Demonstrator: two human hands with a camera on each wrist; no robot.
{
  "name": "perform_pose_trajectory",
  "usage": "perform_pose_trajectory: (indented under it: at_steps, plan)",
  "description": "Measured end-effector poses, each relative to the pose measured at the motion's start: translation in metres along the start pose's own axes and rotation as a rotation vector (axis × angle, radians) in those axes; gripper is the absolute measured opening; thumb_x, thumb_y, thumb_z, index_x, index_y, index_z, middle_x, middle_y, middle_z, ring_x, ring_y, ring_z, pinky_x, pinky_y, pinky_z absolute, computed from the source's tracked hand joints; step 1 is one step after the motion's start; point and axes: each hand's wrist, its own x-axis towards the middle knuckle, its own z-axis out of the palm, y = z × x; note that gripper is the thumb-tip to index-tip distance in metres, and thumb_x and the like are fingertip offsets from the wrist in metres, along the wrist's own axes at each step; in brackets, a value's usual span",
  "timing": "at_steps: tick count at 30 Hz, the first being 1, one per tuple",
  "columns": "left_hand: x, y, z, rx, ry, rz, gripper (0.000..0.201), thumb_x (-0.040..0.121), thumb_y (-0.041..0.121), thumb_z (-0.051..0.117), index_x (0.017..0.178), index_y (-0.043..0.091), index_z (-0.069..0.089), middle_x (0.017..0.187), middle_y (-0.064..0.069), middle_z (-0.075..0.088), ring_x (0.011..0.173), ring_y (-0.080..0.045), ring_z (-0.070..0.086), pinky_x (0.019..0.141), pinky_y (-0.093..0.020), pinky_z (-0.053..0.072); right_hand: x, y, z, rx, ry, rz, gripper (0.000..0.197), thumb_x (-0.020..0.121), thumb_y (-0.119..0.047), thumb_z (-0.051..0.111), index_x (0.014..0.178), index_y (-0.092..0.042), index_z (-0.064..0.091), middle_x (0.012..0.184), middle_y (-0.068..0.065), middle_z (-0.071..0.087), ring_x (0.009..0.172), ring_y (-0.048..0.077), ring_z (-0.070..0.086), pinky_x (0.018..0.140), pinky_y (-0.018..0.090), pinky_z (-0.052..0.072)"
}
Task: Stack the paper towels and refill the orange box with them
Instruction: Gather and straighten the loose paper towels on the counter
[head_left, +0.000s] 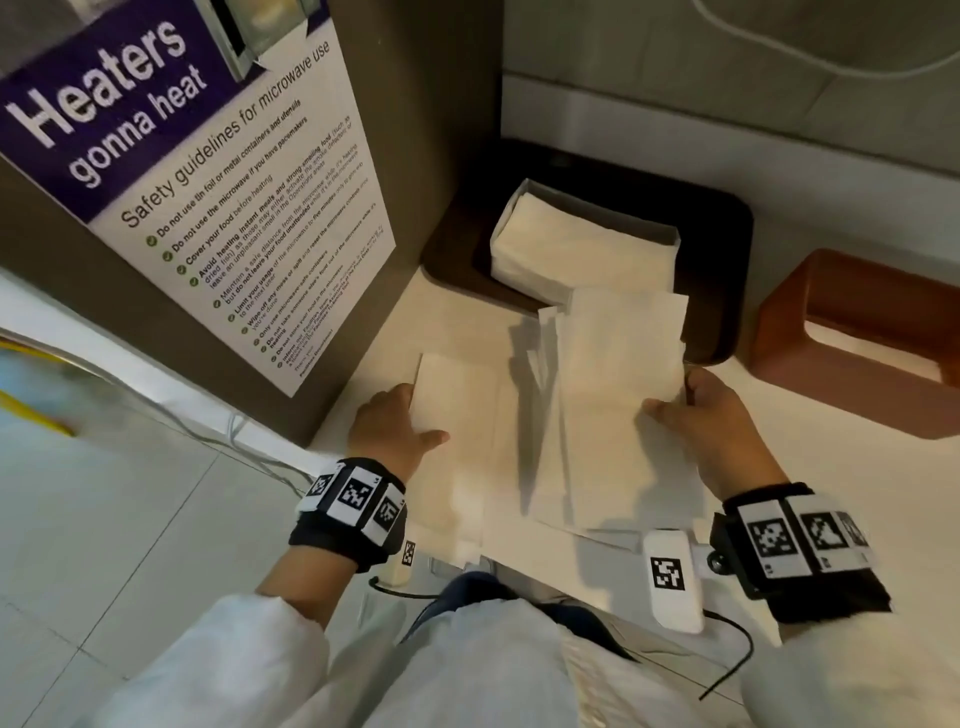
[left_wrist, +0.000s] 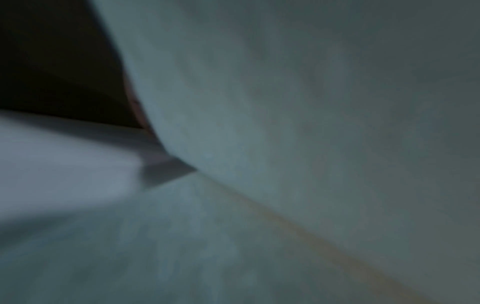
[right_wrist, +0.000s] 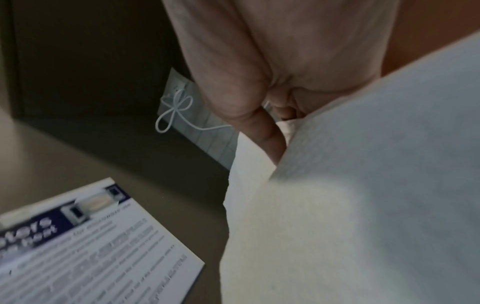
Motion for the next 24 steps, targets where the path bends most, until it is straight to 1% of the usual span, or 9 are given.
perform_pose_trajectory:
  at_steps: [3,5,8,10,15,18,20,22,24]
  plan:
    - [-0.001,0.005,-0.001,0.033,-0.026,-0.014,0.059,0.077,0.041,0.068,0.121,0.008,0.046,0.122,-0.011,0.057,0.112,-0.030,0.053,0.092,-0.037,0.043,0.009,0.000,0.012,0.076,-0.055,0.085,0.025,0.079,0.000,0.059,0.105,0.001,0.058,0.091,0.014,0.065,0.078,0.024,0.058,0.066,0.030,0.047]
    - [-0.002,0.009,-0.001,0.096,-0.065,-0.007,0.055,0.082,0.041,0.062,0.121,0.005,0.049,0.124,-0.012,0.056,0.114,-0.029,0.052,0.092,-0.035,0.041,0.016,0.002,0.032,-0.082,-0.036,0.128,0.021,0.076,-0.007,0.062,0.095,0.002,0.057,0.085,0.013,0.061,0.073,0.023,0.055,0.063,0.028,0.047]
    - [-0.005,0.010,-0.002,0.080,-0.105,0.002,0.049,0.086,0.039,0.057,0.120,0.004,0.050,0.123,-0.012,0.056,0.112,-0.028,0.052,0.090,-0.034,0.041,0.016,0.002,0.061,-0.627,0.133,0.170,0.031,0.078,-0.022,0.061,0.102,-0.005,0.053,0.103,0.012,0.053,0.098,0.032,0.053,0.082,0.037,0.046]
    - [-0.009,0.009,-0.006,-0.030,-0.084,0.015,0.042,0.088,0.035,0.054,0.120,0.007,0.050,0.121,-0.010,0.057,0.110,-0.028,0.053,0.089,-0.034,0.041,0.011,-0.002,0.069,-0.728,0.194,0.184,0.040,0.080,-0.026,0.062,0.111,-0.004,0.049,0.114,0.014,0.049,0.107,0.033,0.048,0.089,0.041,0.041]
    - [-0.025,0.010,-0.042,-0.421,-0.035,0.074,0.020,0.089,0.026,0.055,0.104,0.015,0.051,0.091,0.003,0.057,0.084,-0.015,0.054,0.070,-0.026,0.039,0.021,-0.002,0.056,-0.664,0.035,0.229,0.058,0.072,-0.032,0.072,0.116,-0.002,0.049,0.120,0.016,0.051,0.113,0.034,0.049,0.096,0.041,0.044]
    - [-0.044,0.028,-0.075,-0.648,0.046,0.208,0.014,0.088,0.021,0.056,0.101,0.020,0.050,0.084,0.014,0.053,0.076,0.001,0.053,0.061,-0.017,0.040,0.027,0.002,0.056,-0.525,-0.005,0.202,0.047,0.067,-0.026,0.075,0.102,-0.004,0.052,0.104,0.011,0.058,0.103,0.030,0.058,0.077,0.031,0.046]
    - [-0.049,0.042,-0.083,-0.840,0.028,0.252,0.015,0.091,0.017,0.051,0.103,0.026,0.051,0.087,0.018,0.054,0.073,0.012,0.055,0.058,-0.011,0.044,0.027,0.003,0.059,-0.460,-0.013,0.164,0.045,0.067,-0.020,0.074,0.101,-0.006,0.048,0.099,0.009,0.057,0.103,0.029,0.058,0.075,0.028,0.041]
    - [-0.045,0.059,-0.074,-0.976,-0.127,0.176,0.021,0.093,0.019,0.048,0.112,0.024,0.052,0.093,0.014,0.060,0.081,0.003,0.060,0.057,-0.015,0.046,0.025,0.003,0.061,-0.349,-0.033,0.172,0.057,0.071,-0.014,0.072,0.117,-0.003,0.041,0.107,0.010,0.054,0.110,0.029,0.053,0.082,0.028,0.041]
    - [-0.037,0.074,-0.047,-0.971,-0.309,0.061,0.023,0.093,0.019,0.049,0.115,0.017,0.055,0.106,0.000,0.066,0.089,-0.013,0.061,0.067,-0.019,0.046,0.022,0.005,0.060,-0.163,-0.081,0.237,0.061,0.078,-0.010,0.064,0.129,-0.005,0.032,0.113,0.009,0.050,0.109,0.029,0.052,0.084,0.031,0.044]
